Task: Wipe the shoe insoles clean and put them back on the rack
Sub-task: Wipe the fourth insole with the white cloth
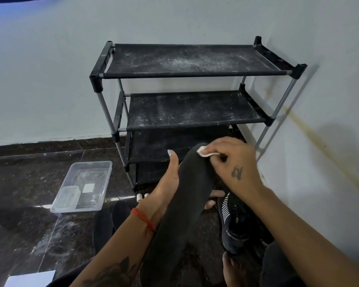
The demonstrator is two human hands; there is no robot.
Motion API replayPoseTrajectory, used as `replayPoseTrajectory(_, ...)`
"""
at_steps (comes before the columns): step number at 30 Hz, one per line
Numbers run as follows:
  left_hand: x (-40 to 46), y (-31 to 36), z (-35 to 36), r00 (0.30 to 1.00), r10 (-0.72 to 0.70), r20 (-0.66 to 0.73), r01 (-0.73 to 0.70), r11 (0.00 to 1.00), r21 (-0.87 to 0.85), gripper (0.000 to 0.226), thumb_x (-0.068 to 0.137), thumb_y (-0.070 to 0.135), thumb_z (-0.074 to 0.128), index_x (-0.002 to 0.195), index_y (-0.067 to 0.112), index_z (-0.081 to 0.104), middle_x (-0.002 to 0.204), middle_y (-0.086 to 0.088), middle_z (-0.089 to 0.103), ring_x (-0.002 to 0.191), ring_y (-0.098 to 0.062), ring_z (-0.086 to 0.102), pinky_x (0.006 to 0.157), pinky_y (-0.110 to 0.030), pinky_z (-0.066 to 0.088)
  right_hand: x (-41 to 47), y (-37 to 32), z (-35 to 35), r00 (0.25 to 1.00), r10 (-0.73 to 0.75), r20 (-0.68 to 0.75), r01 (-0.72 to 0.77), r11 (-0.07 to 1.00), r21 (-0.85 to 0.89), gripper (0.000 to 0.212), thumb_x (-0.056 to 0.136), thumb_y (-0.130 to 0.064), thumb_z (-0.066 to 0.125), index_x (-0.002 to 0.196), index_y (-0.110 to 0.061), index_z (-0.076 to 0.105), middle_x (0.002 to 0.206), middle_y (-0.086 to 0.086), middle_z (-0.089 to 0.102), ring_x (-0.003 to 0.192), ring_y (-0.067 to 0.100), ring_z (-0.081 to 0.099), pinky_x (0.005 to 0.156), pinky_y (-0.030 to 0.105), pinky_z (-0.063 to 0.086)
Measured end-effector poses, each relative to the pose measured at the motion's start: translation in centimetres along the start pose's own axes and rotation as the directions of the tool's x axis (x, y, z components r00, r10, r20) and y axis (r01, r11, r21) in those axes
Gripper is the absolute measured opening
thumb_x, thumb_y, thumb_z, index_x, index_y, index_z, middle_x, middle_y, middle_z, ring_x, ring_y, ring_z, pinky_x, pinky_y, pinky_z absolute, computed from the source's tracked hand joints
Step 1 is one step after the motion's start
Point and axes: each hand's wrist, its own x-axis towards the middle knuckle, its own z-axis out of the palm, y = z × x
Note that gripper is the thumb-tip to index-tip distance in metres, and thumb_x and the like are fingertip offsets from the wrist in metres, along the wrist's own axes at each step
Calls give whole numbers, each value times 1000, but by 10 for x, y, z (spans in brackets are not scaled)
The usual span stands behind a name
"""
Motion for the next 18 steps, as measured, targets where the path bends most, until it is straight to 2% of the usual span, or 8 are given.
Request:
replayPoseTrajectory(3, -5, 0, 5, 995, -19, 103, 24, 998, -53, 84, 83, 76, 14, 110, 11, 60, 77, -13, 68, 63, -22, 64, 57, -31, 54, -11, -13, 17, 981, -188, 58, 189, 982, -20, 18, 79, -3, 62, 86, -14, 75, 90, 0, 70, 85, 16, 63, 83, 22, 46)
replayPoseTrajectory(5, -8, -3, 8, 991, -24, 131, 39, 993, -109, 83, 83, 76, 18, 109, 13, 64, 86, -12, 66, 70, -23, 60, 57, -31, 51, -7, -8, 20, 981, -187, 47, 190, 980, -60, 19, 85, -15, 56, 89, -14, 75, 89, 1, 69, 83, 18, 62, 82, 17, 42)
replayPoseTrajectory(8, -7, -6, 7, 986, -13, 169, 39, 988, -150, 81, 81, 76, 28, 110, 13, 68, 97, -15, 59, 79, -28, 52, 61, -33, 50, -2, -1, 17, 999, -49, 8, 50, 994, -102, 24, 88, -24, 53, 89, -13, 74, 86, 1, 67, 79, 18, 61, 79, 14, 41)
replayPoseTrajectory(11, -5, -6, 5, 982, -13, 188, 45, 985, -164, 78, 83, 74, 28, 105, 13, 71, 95, -14, 62, 79, -26, 54, 62, -34, 50, -2, -4, 14, 998, 48, 33, -41, 982, -186, 12, 86, -13, 63, 85, -8, 74, 79, 4, 65, 71, 20, 62, 71, 24, 51)
replayPoseTrajectory(13, -4, -5, 3, 987, -5, 160, 29, 988, -149, 78, 84, 72, 27, 101, 12, 73, 92, -13, 65, 76, -26, 55, 63, -34, 49, 0, -8, 10, 989, 124, 82, -99, 961, -259, 13, 83, -7, 65, 91, -10, 74, 81, 6, 66, 72, 21, 63, 71, 20, 47)
replayPoseTrajectory(15, -3, -5, 0, 992, -1, 128, 20, 988, -151, 78, 79, 72, 34, 109, 8, 68, 96, -14, 62, 76, -25, 56, 66, -34, 48, 2, -12, 2, 944, 272, 185, -205, 927, -313, 21, 86, -9, 60, 101, -16, 72, 89, 6, 68, 80, 19, 63, 70, 18, 42)
replayPoseTrajectory(16, -3, -4, -1, 993, 6, 118, 12, 988, -153, 80, 78, 72, 36, 114, 7, 64, 97, -15, 60, 77, -25, 56, 67, -35, 48, 3, -12, -1, 909, 346, 234, -271, 914, -301, 21, 85, -12, 59, 100, -18, 73, 89, 5, 69, 80, 17, 63, 68, 15, 41)
replayPoseTrajectory(18, -3, -3, -2, 997, 5, 83, 7, 989, -145, 80, 81, 72, 31, 110, 5, 64, 93, -15, 61, 75, -25, 57, 68, -35, 48, 4, -10, -8, 811, 468, 351, -416, 883, -215, 16, 79, -12, 64, 88, -19, 75, 82, 2, 72, 73, 14, 64, 61, 12, 44)
